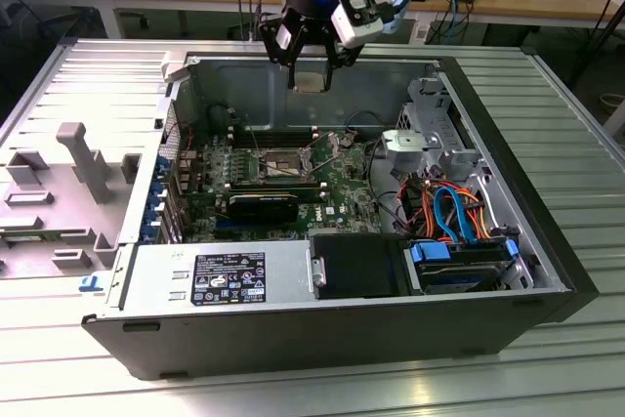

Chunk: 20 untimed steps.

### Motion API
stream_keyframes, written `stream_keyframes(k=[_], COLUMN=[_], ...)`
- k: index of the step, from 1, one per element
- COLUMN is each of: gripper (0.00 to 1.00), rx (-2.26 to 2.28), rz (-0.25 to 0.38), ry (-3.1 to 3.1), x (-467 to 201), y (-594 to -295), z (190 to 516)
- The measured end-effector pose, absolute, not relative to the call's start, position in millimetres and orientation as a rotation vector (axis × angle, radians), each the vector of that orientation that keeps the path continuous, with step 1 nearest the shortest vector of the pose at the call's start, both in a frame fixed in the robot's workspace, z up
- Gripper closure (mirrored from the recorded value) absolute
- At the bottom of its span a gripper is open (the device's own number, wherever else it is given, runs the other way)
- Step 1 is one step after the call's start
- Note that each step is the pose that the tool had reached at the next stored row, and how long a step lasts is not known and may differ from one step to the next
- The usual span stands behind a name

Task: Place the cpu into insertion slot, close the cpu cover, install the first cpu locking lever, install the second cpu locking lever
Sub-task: 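Place the cpu into insertion slot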

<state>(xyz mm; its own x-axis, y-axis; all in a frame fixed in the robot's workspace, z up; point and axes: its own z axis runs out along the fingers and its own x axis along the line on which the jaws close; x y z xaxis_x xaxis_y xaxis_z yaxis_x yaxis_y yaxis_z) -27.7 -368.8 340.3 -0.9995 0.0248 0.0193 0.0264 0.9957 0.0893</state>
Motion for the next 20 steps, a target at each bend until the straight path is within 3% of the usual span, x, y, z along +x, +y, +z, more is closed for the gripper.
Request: stream_keyframes(k=[20], gripper=[0.46], rx=[-0.04], rz=[-0.14], ry=[-3.12], x=[-27.7], y=[-370.5], z=[335.0])
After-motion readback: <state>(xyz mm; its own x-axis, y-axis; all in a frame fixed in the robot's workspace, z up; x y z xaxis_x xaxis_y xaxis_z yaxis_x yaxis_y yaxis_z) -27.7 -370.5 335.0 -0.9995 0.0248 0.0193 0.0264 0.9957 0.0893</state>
